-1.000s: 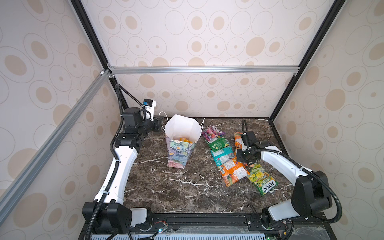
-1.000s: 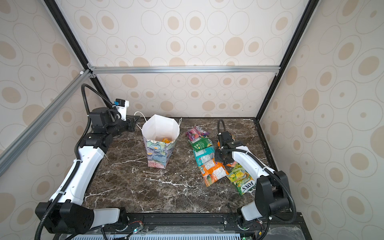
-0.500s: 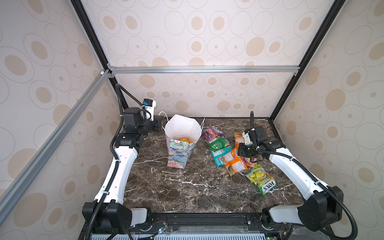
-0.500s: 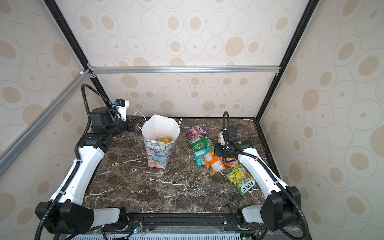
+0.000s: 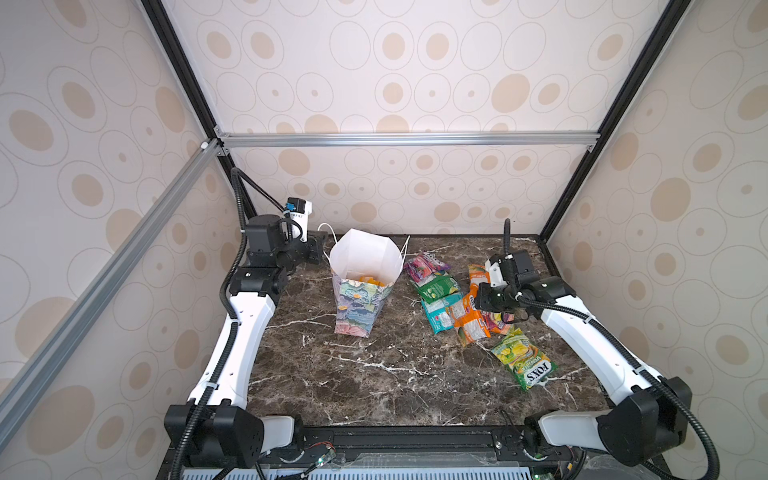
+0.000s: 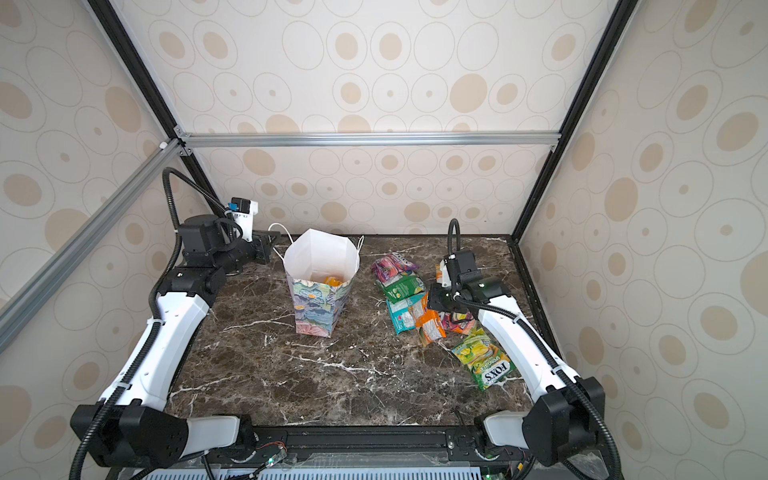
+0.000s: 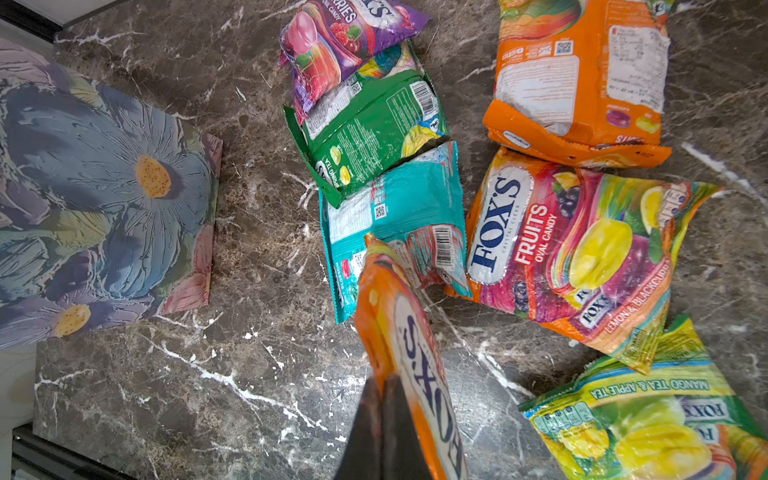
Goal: Place the snacks into the paper bag
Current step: 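Lift the orange FOX'S packet with the right gripper off the pile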
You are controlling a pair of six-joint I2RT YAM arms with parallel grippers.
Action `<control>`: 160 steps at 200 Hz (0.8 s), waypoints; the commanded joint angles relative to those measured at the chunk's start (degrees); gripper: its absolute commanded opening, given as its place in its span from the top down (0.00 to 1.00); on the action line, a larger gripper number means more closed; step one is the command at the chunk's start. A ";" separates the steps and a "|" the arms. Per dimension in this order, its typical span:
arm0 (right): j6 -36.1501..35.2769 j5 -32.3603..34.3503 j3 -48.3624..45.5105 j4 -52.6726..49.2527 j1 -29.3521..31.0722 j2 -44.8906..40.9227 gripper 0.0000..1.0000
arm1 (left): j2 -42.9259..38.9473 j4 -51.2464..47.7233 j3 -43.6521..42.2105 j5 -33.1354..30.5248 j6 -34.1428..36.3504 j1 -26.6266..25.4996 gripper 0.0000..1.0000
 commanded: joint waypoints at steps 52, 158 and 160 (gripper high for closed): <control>-0.11 -0.36 4.30 -1.14 1.45 -2.68 1.00 | -1.57 2.24 0.67 0.86 1.18 0.43 1.00; -3.98 -3.03 11.20 -0.32 5.52 -6.98 1.00 | -0.45 1.81 0.72 0.16 1.58 0.43 1.00; -3.99 -3.20 11.44 -0.23 5.55 -7.05 1.00 | -0.43 1.76 0.74 0.09 1.61 0.37 1.00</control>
